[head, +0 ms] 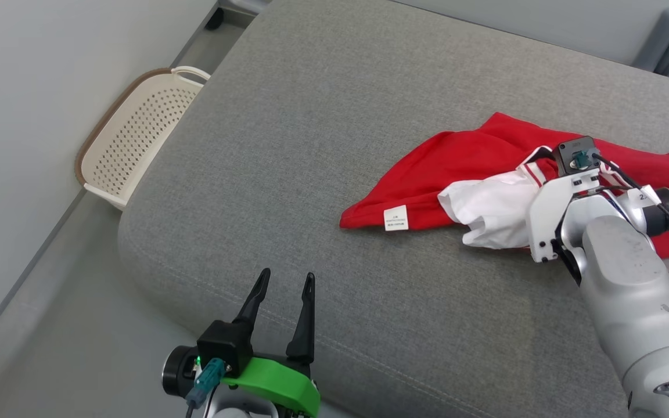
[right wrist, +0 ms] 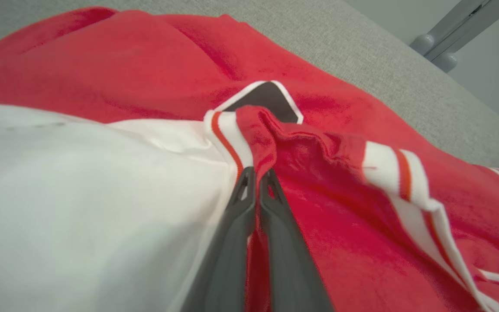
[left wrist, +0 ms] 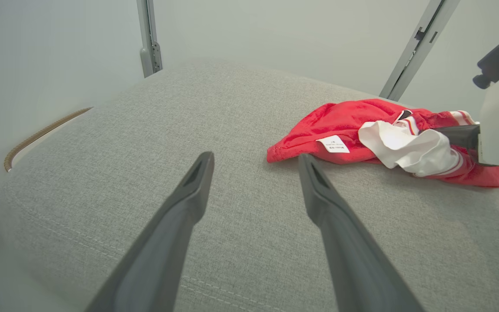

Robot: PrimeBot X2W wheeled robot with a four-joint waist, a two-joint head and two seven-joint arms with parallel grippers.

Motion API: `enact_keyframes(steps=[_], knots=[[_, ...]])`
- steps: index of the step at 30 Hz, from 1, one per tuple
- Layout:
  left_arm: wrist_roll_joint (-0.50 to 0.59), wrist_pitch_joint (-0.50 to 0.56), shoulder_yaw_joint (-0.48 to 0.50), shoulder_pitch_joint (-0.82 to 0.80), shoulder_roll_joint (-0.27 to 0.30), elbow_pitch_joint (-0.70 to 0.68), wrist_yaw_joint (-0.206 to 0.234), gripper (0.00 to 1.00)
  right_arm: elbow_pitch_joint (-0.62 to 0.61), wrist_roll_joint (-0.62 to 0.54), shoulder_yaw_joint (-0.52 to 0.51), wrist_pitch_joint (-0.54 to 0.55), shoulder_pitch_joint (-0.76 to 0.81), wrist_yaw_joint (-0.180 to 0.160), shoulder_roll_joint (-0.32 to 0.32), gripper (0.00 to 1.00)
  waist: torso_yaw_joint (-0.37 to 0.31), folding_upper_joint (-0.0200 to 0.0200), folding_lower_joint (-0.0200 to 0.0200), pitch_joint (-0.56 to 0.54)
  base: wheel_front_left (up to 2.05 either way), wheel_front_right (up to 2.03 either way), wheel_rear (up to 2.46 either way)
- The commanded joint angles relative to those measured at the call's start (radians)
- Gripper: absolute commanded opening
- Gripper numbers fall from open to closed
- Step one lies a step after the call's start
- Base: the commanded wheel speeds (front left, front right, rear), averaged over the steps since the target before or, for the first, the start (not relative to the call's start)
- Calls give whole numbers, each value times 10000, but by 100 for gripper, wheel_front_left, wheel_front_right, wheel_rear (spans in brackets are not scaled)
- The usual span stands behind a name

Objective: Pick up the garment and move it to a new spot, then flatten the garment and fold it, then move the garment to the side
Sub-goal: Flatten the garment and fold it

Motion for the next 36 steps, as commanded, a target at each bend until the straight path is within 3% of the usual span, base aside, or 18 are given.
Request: enact_keyframes(steps=[1,7,15,20,27,29,30,31,36], knots=[[100,-2,26,-12,-30,12,-3,100,-81,-81,-30,-118,-159,-19,3,0,-219,0,0,6,0,0,0],[170,-2,142,101,18,-84,52,100,-536,126,-271,-1268,167,-19,305,0,-977,0,0,-236,0,0,0],[189,5,327,317,296,-309,223,100,-1890,1402,-8,-3009,1777,-19,421,0,-2156,0,0,-483,0,0,0],[266,98,342,334,496,-546,283,100,-2946,2378,303,-3524,3208,-19,-296,0,-2891,0,0,-445,0,0,0],[300,268,311,289,676,-815,357,100,-3929,3551,-605,-3810,4818,-19,-227,0,-3754,0,0,-307,0,0,0],[316,310,292,293,701,-871,392,100,-4022,3885,-966,-3822,5124,-19,7,44,-3974,0,0,-279,0,0,0],[320,330,286,272,728,-887,385,100,-4157,3929,-1118,-3827,5264,-20,-18,85,-4061,0,0,-265,0,0,0],[318,346,289,254,739,-898,391,100,-4311,3965,-1359,-3830,5407,-20,-9,100,-4155,0,0,-262,0,0,0],[262,358,310,279,792,-939,447,100,-4722,3873,-2202,-3824,6197,-19,360,100,-4542,0,0,-325,0,0,0]])
